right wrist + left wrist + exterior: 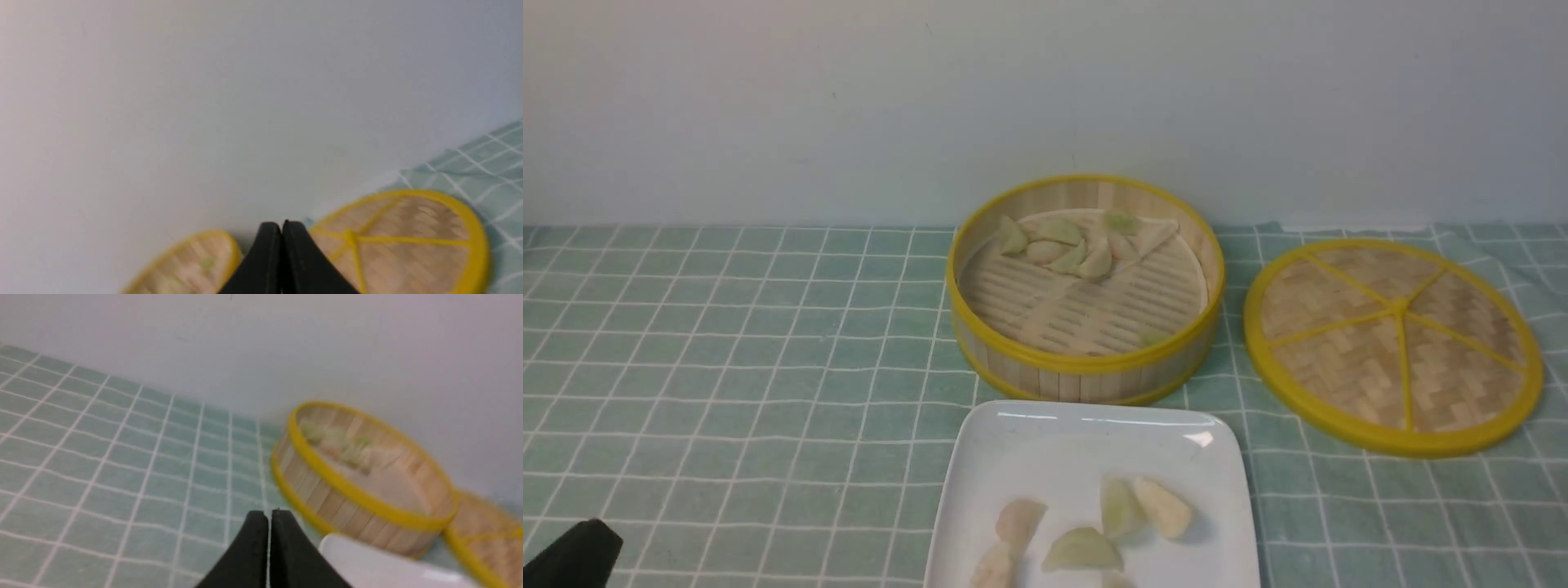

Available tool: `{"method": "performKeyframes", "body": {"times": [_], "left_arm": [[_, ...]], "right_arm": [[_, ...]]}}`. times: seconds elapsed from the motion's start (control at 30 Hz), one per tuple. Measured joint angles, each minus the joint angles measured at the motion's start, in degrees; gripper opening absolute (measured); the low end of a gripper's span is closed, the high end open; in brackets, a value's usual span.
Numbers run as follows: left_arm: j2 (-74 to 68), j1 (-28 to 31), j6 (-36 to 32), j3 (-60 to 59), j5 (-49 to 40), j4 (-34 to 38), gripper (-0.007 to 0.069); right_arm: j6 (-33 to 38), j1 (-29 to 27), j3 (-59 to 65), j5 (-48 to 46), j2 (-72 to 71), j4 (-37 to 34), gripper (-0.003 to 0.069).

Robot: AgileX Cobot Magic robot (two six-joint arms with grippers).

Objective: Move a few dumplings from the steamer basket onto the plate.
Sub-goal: Use the left arm to grab a dumpling from the steamer

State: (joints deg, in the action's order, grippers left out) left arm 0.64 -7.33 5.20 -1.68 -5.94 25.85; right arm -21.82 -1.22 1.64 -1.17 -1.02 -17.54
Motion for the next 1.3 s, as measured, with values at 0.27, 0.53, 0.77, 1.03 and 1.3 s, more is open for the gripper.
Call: {"method": "performKeyframes", "body": {"times": [0.27, 0.53, 0.77, 1.03, 1.3], "left_arm": [[0.0, 0.0, 0.77, 2.33, 21.38, 12.72, -0.0006], [-17.15, 0.0, -7.12, 30.59, -9.5, 3.21, -0.0006], [-51.58, 0.0, -18.96, 53.22, -42.66, 0.25, -0.0006], [-81.79, -3.41, -35.14, 75.43, -47.13, 2.53, -0.0008], [-103.27, -11.31, -38.03, 94.2, -48.1, 2.05, -0.0007]], "right_arm": [[-3.37, 0.0, 0.0, 5.91, 0.0, -6.61, -0.0015], [4.52, 4.69, -23.37, -23.01, 7.72, 1.99, -0.0015], [18.72, 6.39, -49.09, -56.73, 32.18, 4.92, -0.0015], [27.67, 6.39, -57.3, -65.36, 44.41, -0.29, -0.0015], [29.31, 6.39, -57.37, -66.02, 44.61, -1.45, -0.0015]]}}
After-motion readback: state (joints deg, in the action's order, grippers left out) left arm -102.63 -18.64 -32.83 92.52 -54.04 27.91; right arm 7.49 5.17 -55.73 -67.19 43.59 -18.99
